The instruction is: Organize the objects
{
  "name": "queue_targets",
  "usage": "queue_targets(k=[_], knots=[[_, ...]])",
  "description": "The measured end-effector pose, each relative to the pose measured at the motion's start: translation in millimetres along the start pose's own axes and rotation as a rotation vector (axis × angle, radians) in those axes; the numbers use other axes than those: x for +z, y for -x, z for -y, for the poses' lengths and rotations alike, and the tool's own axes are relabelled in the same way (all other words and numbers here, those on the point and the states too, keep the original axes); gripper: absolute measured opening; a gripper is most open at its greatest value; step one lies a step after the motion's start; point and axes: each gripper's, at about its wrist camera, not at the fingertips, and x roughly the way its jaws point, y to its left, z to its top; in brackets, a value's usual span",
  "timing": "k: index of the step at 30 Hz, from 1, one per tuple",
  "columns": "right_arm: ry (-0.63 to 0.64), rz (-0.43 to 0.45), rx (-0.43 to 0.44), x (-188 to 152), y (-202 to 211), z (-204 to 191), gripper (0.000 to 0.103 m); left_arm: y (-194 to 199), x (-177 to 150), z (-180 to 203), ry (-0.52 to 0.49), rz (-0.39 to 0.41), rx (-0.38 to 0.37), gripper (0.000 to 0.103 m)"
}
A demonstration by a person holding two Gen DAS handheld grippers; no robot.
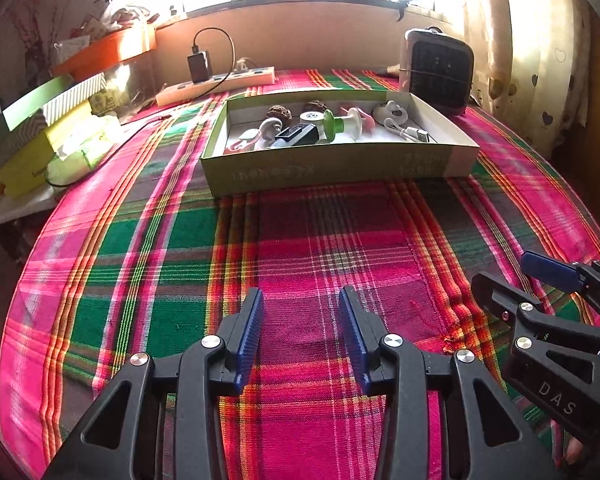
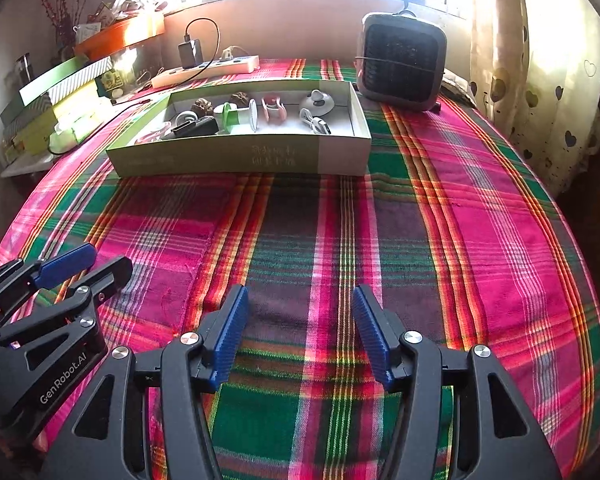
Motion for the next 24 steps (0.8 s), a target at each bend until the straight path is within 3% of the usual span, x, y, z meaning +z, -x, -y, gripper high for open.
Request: queue_targets(k=[5, 24], knots=[[0.005, 0.008, -0.003, -6.0, 3.1, 0.4, 0.062, 2.0, -2.9, 2.3, 0.027, 0.004, 0.022, 0.038], [0.000, 0.040, -0.008, -11.0, 5.3, -0.3, 0.064, 5.3, -7.7, 3.6, 0.040, 0.017, 0.025, 0.039]])
